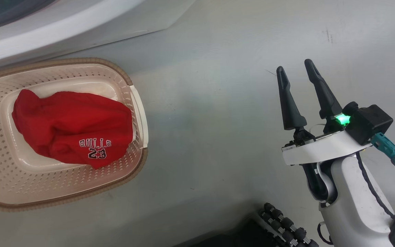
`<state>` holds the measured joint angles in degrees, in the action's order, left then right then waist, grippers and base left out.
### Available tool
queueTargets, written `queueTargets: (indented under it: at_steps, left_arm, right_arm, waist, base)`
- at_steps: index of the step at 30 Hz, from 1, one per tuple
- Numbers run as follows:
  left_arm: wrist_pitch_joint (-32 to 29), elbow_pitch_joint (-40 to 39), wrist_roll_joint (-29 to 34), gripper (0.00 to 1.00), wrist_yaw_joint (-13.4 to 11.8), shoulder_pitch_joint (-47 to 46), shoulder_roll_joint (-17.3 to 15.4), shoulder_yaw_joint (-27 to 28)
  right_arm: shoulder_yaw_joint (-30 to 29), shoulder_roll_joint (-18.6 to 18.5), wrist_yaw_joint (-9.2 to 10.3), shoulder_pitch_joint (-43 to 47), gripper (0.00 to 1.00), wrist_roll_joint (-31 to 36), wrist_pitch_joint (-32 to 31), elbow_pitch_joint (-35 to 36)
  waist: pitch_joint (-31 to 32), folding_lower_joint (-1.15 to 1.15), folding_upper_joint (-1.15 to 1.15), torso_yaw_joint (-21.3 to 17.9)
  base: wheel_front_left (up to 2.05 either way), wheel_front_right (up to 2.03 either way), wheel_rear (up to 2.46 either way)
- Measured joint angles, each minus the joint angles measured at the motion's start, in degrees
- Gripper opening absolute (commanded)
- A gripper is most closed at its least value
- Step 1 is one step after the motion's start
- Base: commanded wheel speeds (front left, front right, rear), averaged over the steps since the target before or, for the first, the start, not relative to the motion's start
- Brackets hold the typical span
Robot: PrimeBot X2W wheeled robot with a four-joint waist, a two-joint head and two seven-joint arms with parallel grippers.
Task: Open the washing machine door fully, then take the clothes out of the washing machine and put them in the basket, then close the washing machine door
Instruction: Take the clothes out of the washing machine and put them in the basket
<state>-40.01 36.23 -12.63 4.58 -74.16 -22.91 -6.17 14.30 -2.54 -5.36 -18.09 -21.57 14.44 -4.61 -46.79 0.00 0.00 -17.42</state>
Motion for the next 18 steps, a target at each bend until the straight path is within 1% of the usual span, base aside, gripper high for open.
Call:
queueTargets:
  at_steps: [6, 10, 13, 18]
  left_arm:
    - [6.8, -3.2, -0.4, 0.00, 0.0, 0.0, 1.2, 0.7]
    - [12.6, -5.1, -0.8, 0.00, -0.4, 0.7, 1.5, 2.3]
    - [17.2, -6.8, -0.9, 0.00, -1.4, 2.9, 2.1, 3.0]
    - [25.2, -9.7, -1.0, 0.00, -3.3, 8.7, 3.9, 4.7]
  right_arm:
    - [-0.2, 0.0, -0.01, -0.7, 1.00, 0.6, 0.0, 0.2]
    - [-0.5, 0.0, -0.01, -1.1, 1.00, 1.0, 0.0, 0.1]
    - [-0.9, 0.0, -0.01, -1.3, 1.00, 1.5, 0.0, 0.0]
    - [-1.6, 0.0, -0.01, -1.3, 1.00, 2.6, 0.0, -0.2]
  waist:
    - [-0.2, 0.00, 0.00, 1.5]
    - [0.1, 0.00, 0.00, 2.3]
    - [0.7, 0.00, 0.00, 2.8]
    - [1.9, 0.00, 0.00, 3.7]
  base:
    - [0.00, 0.00, 0.00]
    - [0.00, 0.00, 0.00]
    - [0.00, 0.00, 0.00]
    - [0.00, 0.00, 0.00]
